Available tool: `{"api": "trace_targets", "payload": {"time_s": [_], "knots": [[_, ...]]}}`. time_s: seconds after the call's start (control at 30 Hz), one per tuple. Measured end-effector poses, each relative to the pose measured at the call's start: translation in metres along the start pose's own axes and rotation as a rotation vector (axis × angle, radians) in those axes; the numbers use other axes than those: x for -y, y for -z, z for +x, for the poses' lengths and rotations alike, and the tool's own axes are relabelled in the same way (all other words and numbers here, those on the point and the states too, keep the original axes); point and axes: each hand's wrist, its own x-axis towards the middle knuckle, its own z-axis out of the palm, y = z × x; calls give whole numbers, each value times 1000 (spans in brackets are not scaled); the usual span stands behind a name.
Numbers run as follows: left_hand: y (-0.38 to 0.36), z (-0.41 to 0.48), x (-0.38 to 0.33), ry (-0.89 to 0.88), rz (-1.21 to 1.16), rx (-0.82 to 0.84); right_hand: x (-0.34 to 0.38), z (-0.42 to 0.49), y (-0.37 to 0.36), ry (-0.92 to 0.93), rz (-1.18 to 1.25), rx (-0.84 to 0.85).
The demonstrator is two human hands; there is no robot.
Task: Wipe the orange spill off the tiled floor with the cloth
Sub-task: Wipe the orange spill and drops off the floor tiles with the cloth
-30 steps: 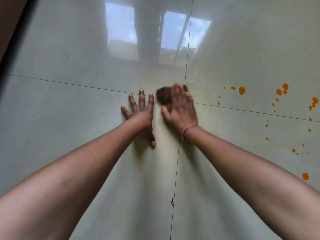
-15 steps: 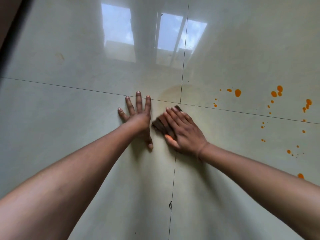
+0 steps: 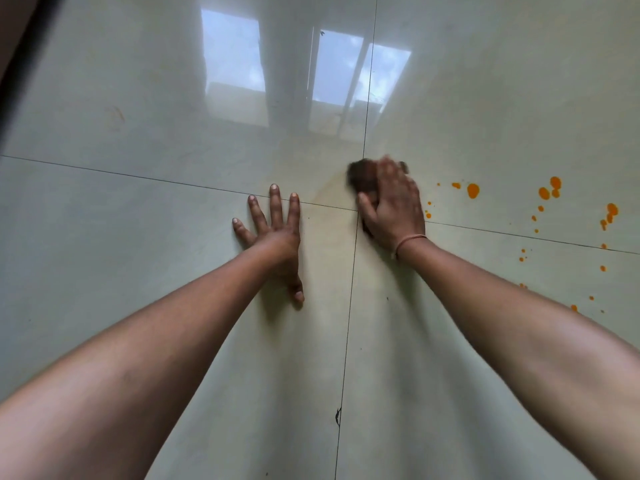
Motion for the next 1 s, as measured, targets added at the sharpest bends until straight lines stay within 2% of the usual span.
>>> {"api": "trace_targets", "payload": {"time_s": [0.03,0.07,0.1,0.17,0.2,0.23,0.27,0.3,0.33,0.37,0.47,0.5,0.53,0.6,0.63,0.67,0.7,0.77,0.8,0.83,0.87,0.93,0.97,1.0], "knots": [[1,0,0,3,1,-3,8,1,-2,-153,4,-4],[1,0,0,5,0,-5,18,-3,-2,-111,-2,8],[1,0,-1,10,-3,-11,25,-11,-4,94,-20,55],[2,-1,-2,22,-4,-23,21,-28,-6,644,-129,205],[2,-1,-2,25,-10,-21,14,-23,-1,773,-176,233],[1,-1,-2,21,-9,-19,10,-12,0,726,-170,199],[1,-1,-1,16,0,-18,10,-1,-1,482,-101,122],[0,0,-1,11,11,-18,11,9,-4,158,-23,31],[0,0,-1,8,15,-17,20,13,-5,-64,6,6],[0,1,-1,8,11,-18,30,13,-7,-54,-3,30],[0,1,-1,20,0,-33,28,4,-11,596,-139,192],[0,0,-1,21,1,-27,19,7,-6,648,-159,198],[0,0,-1,19,7,-20,16,13,-2,530,-110,149],[0,1,0,14,19,-8,14,21,-3,-12,2,3],[0,1,0,11,20,-5,21,18,-4,-209,13,21],[0,2,0,13,19,-6,30,10,-7,-191,-10,48],[-1,2,-1,16,14,-12,33,-4,-8,-23,-30,80],[0,2,-2,30,-2,-32,23,-35,-7,443,-95,201],[-1,1,-2,35,-9,-35,10,-44,-3,572,-121,211],[0,0,-2,30,-7,-33,0,-45,0,560,-114,186],[-1,0,-1,20,1,-29,-6,-40,1,395,-81,114],[-1,0,0,5,11,-22,-8,-30,0,-140,15,9],[-2,0,0,4,11,-24,-1,-33,-2,-249,15,8],[-2,1,0,8,10,-25,6,-43,-4,-184,1,15]]}}
